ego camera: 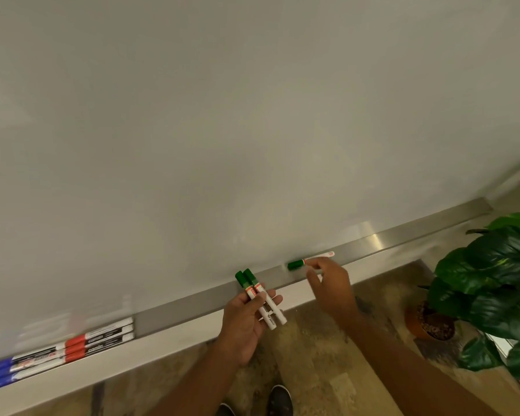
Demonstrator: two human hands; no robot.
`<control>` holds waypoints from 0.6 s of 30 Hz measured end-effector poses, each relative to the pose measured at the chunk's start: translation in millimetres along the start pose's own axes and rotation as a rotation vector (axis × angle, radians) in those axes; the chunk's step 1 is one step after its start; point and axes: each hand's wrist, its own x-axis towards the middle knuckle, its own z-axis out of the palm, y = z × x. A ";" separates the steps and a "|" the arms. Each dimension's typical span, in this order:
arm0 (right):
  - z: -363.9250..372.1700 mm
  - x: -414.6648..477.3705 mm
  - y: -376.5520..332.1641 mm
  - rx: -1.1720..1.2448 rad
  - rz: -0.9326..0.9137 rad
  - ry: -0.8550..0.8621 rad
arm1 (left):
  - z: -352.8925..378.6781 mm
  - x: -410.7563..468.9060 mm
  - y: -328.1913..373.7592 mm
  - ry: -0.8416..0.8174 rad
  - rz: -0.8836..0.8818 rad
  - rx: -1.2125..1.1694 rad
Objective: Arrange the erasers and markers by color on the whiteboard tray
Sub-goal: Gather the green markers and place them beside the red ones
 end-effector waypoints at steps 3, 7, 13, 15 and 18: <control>-8.7 27.5 10.5 -0.245 -0.011 -0.072 | -4.0 -2.8 -1.4 0.007 0.001 0.003; -12.8 48.5 21.6 -0.699 -0.173 -0.242 | -8.3 -5.9 0.0 0.018 0.008 0.008; -6.5 57.5 25.2 -0.880 -0.293 -0.313 | -14.5 -12.8 3.1 0.042 0.027 0.044; -4.6 59.3 21.3 -0.873 -0.314 -0.324 | -16.3 -14.6 3.8 0.050 0.032 0.054; -0.1 56.5 16.7 -0.865 -0.338 -0.289 | -18.9 -16.2 5.8 0.063 0.042 0.057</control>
